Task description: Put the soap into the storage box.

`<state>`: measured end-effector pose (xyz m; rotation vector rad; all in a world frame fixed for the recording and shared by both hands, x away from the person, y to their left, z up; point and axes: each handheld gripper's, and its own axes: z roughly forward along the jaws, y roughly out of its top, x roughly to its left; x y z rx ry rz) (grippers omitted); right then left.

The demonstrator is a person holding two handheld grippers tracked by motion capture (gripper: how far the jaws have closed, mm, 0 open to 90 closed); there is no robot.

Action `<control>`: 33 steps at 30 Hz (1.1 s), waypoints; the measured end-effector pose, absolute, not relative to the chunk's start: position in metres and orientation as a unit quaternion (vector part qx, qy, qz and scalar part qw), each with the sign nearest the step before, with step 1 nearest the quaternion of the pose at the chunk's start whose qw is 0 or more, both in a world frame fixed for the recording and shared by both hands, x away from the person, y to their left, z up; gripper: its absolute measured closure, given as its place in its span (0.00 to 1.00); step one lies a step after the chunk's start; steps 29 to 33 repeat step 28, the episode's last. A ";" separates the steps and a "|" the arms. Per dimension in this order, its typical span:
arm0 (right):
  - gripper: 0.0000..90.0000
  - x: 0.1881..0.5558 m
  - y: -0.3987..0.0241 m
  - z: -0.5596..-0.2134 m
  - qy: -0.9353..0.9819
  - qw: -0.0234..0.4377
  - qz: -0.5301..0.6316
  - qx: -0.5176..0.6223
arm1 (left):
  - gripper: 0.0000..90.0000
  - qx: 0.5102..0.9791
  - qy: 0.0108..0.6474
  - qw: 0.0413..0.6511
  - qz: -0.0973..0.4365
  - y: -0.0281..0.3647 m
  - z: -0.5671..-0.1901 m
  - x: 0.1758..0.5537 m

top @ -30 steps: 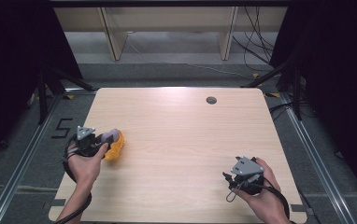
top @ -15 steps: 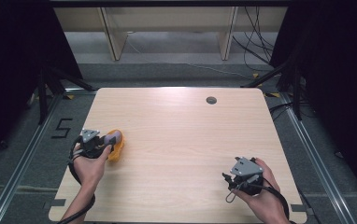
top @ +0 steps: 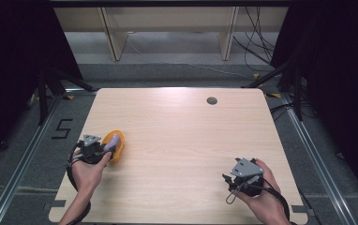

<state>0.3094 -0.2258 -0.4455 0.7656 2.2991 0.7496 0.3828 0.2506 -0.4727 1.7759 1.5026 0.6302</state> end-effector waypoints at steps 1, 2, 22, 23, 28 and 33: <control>0.35 0.309 -0.226 -0.446 0.865 0.298 0.282 0.288 | 0.64 0.688 0.580 0.362 0.243 0.251 -0.474 0.383; 0.35 0.309 -0.226 -0.446 0.866 0.297 0.282 0.288 | 0.64 0.686 0.581 0.363 0.246 0.252 -0.473 0.383; 0.34 0.310 -0.228 -0.447 0.863 0.288 0.286 0.301 | 0.45 0.659 0.529 0.468 0.259 0.269 -0.472 0.308; 0.34 0.311 -0.229 -0.447 0.864 0.289 0.287 0.297 | 0.45 0.659 0.530 0.470 0.253 0.269 -0.477 0.301; 0.33 0.310 -0.231 -0.447 0.862 0.285 0.292 0.301 | 0.46 0.664 0.539 0.468 0.223 0.270 -0.490 0.286; 0.33 0.310 -0.231 -0.447 0.862 0.285 0.292 0.301 | 0.46 0.664 0.539 0.468 0.223 0.270 -0.490 0.286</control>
